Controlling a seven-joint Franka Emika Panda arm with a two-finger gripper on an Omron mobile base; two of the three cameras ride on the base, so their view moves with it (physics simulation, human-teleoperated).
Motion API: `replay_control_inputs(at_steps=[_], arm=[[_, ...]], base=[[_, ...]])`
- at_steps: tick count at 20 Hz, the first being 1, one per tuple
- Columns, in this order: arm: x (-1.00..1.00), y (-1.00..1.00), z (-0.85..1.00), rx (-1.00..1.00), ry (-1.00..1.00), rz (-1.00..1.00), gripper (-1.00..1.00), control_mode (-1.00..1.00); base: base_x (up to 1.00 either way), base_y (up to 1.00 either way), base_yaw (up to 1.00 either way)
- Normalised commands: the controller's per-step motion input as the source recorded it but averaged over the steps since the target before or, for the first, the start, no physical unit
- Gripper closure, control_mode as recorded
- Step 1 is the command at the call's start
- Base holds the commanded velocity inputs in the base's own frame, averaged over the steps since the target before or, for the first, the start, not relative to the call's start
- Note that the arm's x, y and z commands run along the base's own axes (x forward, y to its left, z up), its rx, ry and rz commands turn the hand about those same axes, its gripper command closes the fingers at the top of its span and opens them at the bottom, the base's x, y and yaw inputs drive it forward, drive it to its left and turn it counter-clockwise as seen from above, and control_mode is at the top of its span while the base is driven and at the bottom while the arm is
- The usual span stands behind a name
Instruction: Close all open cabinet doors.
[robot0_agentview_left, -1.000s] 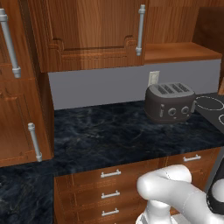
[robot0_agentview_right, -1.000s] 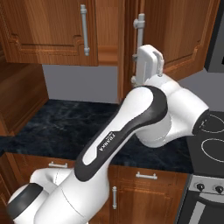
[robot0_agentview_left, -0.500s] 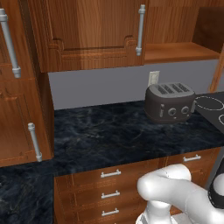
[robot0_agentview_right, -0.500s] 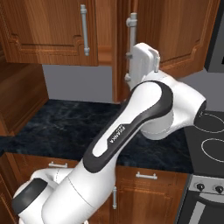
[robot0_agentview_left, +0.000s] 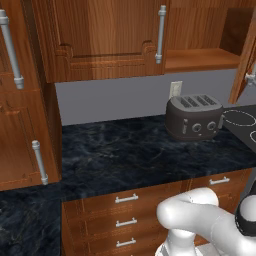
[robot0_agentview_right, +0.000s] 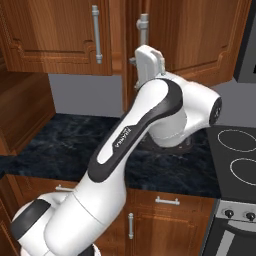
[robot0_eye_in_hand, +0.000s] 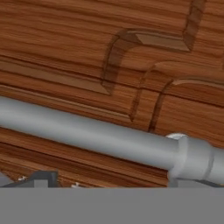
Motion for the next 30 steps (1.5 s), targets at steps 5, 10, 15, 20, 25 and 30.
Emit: replay_control_inputs(at_steps=[5, 10, 15, 20, 25, 30], arm=[[0.40, 0.39, 0.00, -0.13, 0.00, 0.00, -1.00, -1.00], [0.46, 0.35, 0.00, -0.09, 0.00, -0.02, -1.00, -1.00], [0.56, 0.32, 0.00, -0.02, 0.02, -0.02, -1.00, -1.00], [0.62, 0.28, 0.00, 0.00, 0.02, -0.01, -1.00, -1.00], [0.65, 0.19, 0.00, 0.00, 0.03, 0.00, -1.00, -1.00], [0.68, 0.18, 0.00, 0.01, 0.02, 0.00, -1.00, -1.00]], base=[[0.00, 0.00, 0.00], [0.00, 0.00, 0.00], [0.00, 0.00, 0.00], [0.00, 0.00, 0.00], [0.00, 0.00, 0.00], [0.00, 0.00, 0.00]])
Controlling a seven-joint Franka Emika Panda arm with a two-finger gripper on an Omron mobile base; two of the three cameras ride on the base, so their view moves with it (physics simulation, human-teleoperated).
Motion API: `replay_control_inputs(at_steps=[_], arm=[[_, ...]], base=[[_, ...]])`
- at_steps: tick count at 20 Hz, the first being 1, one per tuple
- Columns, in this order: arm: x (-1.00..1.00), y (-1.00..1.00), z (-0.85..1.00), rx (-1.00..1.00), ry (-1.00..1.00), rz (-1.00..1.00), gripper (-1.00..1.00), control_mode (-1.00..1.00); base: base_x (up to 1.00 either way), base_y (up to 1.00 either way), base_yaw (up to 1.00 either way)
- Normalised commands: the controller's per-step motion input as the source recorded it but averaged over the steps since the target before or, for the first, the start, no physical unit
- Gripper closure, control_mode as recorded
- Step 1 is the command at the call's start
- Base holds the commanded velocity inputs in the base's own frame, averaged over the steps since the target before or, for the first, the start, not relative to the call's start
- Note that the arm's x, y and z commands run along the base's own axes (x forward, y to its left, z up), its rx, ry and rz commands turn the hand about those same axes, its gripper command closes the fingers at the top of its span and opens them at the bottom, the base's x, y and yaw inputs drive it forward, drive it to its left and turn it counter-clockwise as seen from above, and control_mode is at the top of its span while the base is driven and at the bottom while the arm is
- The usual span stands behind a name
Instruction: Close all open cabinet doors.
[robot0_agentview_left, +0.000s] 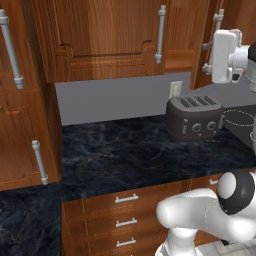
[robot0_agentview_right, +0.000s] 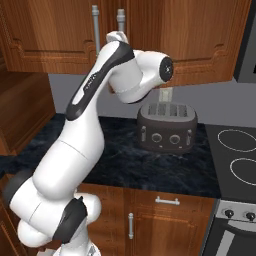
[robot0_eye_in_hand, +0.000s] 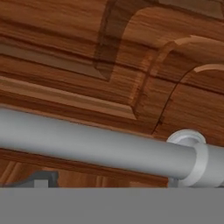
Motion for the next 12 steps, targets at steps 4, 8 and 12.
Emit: replay_control_inputs(at_steps=[4, 8, 12], arm=[[0.72, 0.16, 0.00, 0.04, 0.04, 0.00, -1.00, -1.00], [0.69, 0.12, 0.00, 0.05, 0.02, 0.00, -1.00, -1.00], [0.65, 0.02, 0.00, 0.06, 0.05, 0.00, -1.00, -1.00]], base=[[0.00, 0.00, 0.00], [0.00, 0.00, 0.00], [0.00, 0.00, 0.00]])
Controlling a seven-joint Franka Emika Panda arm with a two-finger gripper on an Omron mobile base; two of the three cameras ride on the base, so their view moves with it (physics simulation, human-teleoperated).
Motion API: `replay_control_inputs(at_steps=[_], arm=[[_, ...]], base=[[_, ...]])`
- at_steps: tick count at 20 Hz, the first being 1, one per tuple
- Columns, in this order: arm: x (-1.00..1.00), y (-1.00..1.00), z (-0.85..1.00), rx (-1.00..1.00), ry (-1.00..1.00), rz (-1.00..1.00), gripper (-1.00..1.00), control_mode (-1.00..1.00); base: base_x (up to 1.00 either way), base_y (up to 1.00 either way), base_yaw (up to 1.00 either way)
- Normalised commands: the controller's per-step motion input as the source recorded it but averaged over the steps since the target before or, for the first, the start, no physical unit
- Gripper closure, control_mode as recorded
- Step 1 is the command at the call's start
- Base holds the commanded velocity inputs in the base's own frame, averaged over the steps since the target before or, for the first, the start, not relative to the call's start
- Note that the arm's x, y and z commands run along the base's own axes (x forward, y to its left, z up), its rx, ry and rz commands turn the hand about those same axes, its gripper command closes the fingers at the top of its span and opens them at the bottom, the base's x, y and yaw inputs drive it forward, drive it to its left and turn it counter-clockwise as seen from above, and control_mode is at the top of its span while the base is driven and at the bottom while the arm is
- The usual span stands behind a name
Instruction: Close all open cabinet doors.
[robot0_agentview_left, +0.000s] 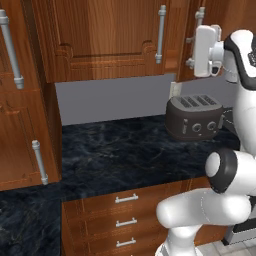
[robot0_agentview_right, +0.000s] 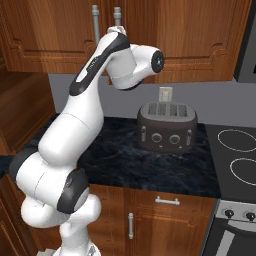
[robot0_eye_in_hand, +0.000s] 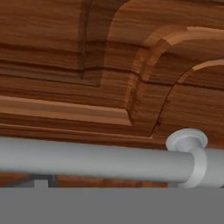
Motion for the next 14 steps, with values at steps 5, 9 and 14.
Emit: replay_control_inputs(at_steps=[5, 9, 14], arm=[[0.63, 0.01, 0.00, 0.10, 0.01, 0.00, -1.00, -1.00], [0.56, 0.00, -0.04, 0.06, 0.00, 0.00, -1.00, -1.00], [0.56, 0.01, -0.12, 0.01, 0.00, -0.03, -1.00, -1.00]], base=[[0.00, 0.00, 0.00], [0.00, 0.00, 0.00], [0.00, 0.00, 0.00]])
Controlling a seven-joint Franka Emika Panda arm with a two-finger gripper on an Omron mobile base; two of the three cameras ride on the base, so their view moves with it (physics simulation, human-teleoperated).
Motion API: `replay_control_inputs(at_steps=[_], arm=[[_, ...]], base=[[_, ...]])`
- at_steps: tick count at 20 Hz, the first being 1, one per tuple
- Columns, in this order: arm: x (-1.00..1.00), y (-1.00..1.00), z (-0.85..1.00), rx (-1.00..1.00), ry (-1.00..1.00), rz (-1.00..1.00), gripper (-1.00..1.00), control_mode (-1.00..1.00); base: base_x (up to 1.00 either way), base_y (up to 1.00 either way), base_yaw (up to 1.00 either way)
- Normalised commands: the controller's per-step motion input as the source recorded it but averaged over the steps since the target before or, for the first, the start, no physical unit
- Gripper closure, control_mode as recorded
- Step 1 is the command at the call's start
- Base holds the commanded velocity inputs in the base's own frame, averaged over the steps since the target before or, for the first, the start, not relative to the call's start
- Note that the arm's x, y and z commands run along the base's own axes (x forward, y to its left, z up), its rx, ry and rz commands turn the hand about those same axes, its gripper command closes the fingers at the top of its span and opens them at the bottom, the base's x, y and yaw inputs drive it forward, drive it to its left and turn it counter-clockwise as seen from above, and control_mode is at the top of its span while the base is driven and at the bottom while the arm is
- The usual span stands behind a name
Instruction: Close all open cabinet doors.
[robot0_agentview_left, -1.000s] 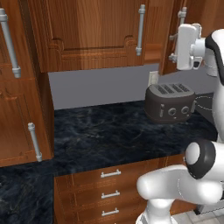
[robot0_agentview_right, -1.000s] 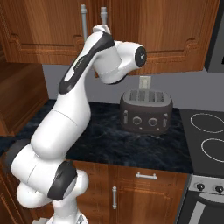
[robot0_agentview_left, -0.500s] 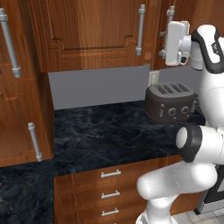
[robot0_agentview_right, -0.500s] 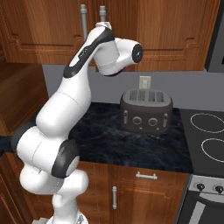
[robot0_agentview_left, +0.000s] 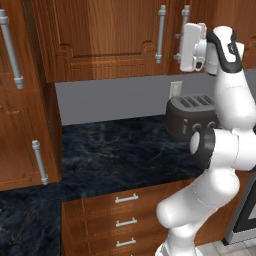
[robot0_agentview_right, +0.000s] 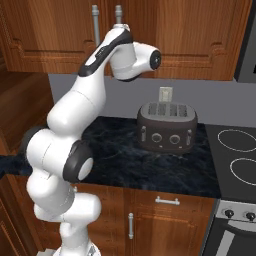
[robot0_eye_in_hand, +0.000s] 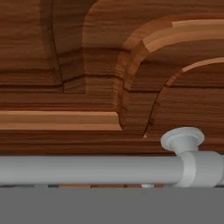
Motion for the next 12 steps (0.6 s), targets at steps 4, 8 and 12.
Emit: replay_control_inputs(at_steps=[4, 8, 12], arm=[[0.55, 0.05, -0.13, 0.00, 0.00, -0.03, -1.00, -1.00], [0.54, 0.03, -0.13, 0.00, 0.00, -0.01, -1.00, -1.00], [0.46, 0.00, -0.18, 0.00, 0.02, -0.01, -1.00, -1.00]], base=[[0.00, 0.00, 0.00], [0.00, 0.00, 0.00], [0.00, 0.00, 0.00]])
